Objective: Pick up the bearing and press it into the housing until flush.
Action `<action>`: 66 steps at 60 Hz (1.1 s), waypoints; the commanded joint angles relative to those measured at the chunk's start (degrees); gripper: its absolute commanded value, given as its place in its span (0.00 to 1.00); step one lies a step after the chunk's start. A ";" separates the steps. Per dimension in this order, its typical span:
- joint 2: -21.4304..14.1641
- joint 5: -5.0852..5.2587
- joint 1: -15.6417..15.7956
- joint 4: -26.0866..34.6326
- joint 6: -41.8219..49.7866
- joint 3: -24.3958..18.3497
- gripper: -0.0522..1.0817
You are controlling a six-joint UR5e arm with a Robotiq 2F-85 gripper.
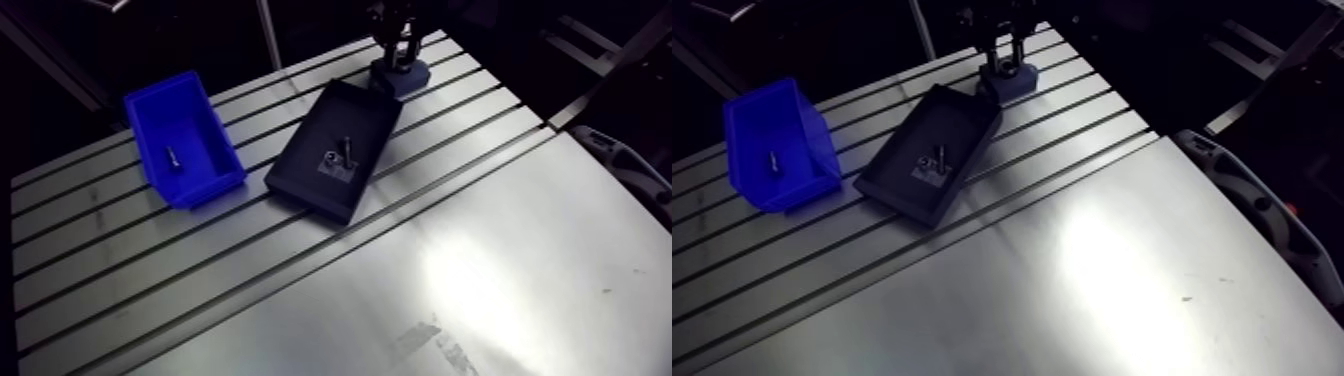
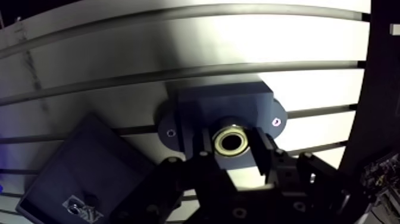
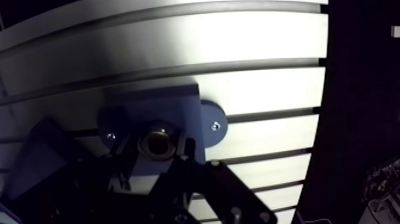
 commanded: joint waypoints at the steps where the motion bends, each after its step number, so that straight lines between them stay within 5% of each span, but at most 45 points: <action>1: 0.01 0.00 0.08 0.00 0.00 0.25 0.64; 66: -0.18 0.09 0.08 0.27 0.00 0.52 0.64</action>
